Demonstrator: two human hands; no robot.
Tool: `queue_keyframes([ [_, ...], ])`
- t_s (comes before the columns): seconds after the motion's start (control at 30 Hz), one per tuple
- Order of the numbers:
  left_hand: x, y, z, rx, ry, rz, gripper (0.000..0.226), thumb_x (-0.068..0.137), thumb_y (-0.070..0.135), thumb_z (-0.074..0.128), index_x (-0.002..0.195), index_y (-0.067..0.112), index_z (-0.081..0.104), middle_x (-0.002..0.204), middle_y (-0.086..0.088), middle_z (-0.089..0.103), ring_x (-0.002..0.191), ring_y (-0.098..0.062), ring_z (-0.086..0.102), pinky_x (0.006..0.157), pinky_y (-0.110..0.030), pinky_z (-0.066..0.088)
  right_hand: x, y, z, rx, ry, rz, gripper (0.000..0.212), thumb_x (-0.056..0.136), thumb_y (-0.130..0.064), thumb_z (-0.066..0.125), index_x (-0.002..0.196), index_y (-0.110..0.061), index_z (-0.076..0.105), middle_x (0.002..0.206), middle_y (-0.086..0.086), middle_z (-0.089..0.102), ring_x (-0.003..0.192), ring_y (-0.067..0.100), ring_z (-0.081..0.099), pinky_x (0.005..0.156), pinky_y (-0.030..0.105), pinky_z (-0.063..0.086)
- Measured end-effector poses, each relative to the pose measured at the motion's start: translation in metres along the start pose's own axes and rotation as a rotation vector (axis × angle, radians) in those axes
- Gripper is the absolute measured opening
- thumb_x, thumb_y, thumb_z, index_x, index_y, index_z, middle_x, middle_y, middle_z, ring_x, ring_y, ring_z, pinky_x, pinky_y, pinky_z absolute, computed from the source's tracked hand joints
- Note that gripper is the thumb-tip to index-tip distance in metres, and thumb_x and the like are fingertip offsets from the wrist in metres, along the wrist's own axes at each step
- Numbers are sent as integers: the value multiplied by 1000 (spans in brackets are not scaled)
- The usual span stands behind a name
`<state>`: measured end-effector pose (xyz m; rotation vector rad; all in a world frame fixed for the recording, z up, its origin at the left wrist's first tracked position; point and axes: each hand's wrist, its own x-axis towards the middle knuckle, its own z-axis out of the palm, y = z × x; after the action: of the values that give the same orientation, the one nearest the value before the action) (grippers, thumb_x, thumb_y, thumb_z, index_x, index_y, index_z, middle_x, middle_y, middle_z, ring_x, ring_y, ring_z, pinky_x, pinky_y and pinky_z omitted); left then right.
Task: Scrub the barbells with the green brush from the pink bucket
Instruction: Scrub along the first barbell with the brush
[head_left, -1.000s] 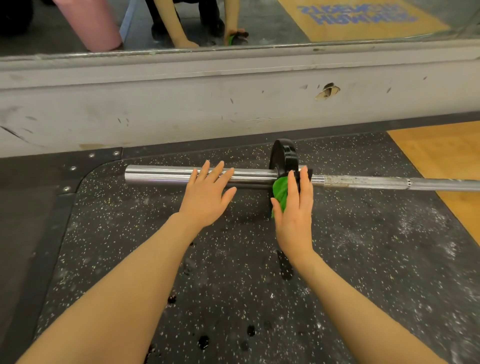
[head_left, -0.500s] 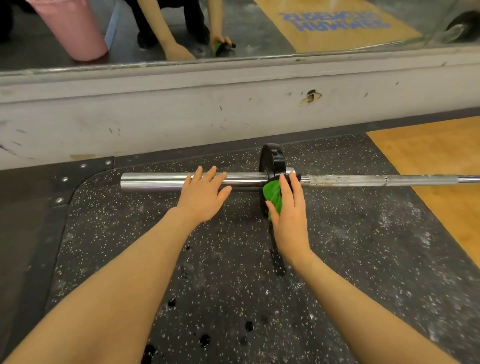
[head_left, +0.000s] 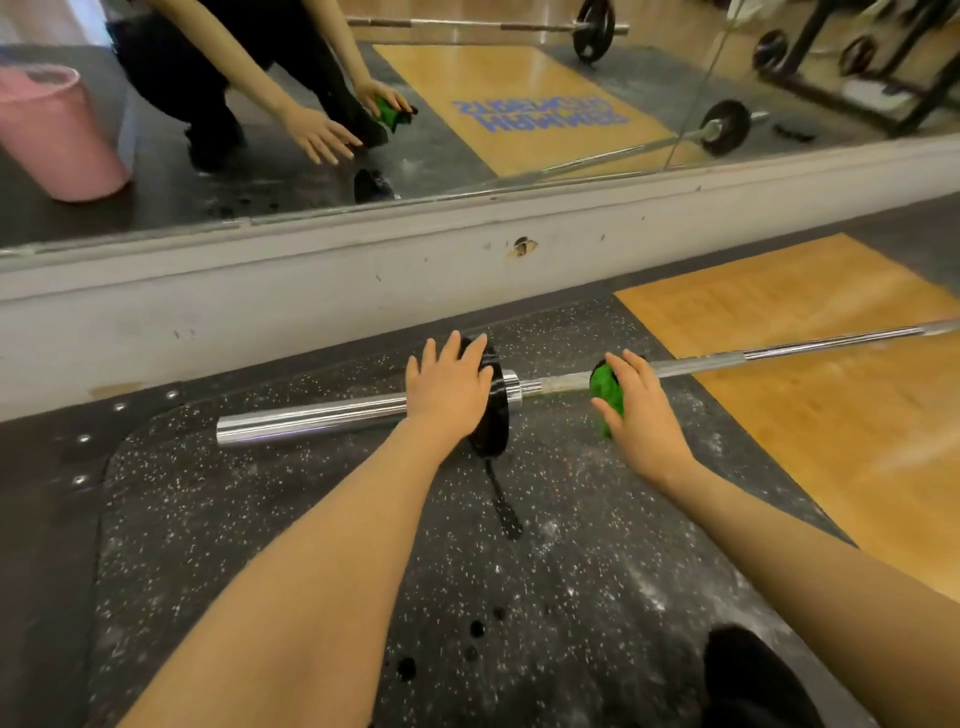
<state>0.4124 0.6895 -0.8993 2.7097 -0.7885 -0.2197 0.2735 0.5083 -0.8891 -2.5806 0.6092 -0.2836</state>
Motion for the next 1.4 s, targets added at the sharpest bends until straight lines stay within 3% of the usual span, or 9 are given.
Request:
queue_keyframes([
  [0.5,69,28,53,-28,107,-183,49,104,40,22,150,24,29,157,-1,25,146,-22,16,117,-43,15,104,43,64,134,-256,-221,54,99,-21,52,148,-10,32,157,8,21,145,22,19,116,32,17],
  [0.73,75,33,74,-29,207,-245,45,104,32,26,144,15,40,151,-2,38,138,-16,35,114,-38,27,144,36,103,271,-337,-370,52,100,-26,48,148,-12,32,157,5,23,145,17,17,114,25,14],
  [0.87,79,32,75,-30,236,-260,44,104,30,27,142,16,44,149,1,42,136,-14,37,115,-39,25,150,33,126,255,-378,-438,48,103,-29,41,146,-10,37,153,8,31,142,20,25,114,30,20],
  [0.93,81,32,74,-18,239,-265,43,104,29,27,141,17,46,148,2,42,135,-13,38,115,-38,23,149,36,136,203,-412,-471,45,104,-31,36,142,-8,42,143,10,45,132,24,40,109,34,30],
  [1.03,82,32,72,-22,249,-268,41,104,27,29,139,18,48,147,2,44,134,-14,40,115,-39,22,139,42,137,223,-316,-561,35,102,-25,41,127,-4,54,116,9,60,106,27,54,94,38,42],
  [1.13,83,32,71,-11,243,-282,40,103,27,30,138,19,49,146,3,45,133,-14,41,116,-41,21,121,50,138,118,-108,-689,36,97,-23,42,120,-1,58,113,11,61,107,24,48,94,42,48],
  [1.2,83,33,72,6,232,-284,41,103,28,29,139,20,48,146,4,45,134,-13,40,116,-41,20,116,53,140,89,-79,-713,37,96,-22,42,121,0,58,116,13,61,110,24,45,97,43,47],
  [1.3,81,35,73,17,232,-291,43,103,30,28,139,20,47,146,4,45,133,-12,41,116,-42,20,128,48,141,148,-213,-650,30,100,-19,42,120,-2,57,115,12,60,105,28,54,96,43,46],
  [1.4,80,36,74,15,247,-301,51,98,36,21,138,20,49,145,3,46,132,-13,43,115,-42,22,152,36,138,182,-445,-477,27,103,-24,36,107,-7,57,103,11,59,92,29,56,78,38,41],
])
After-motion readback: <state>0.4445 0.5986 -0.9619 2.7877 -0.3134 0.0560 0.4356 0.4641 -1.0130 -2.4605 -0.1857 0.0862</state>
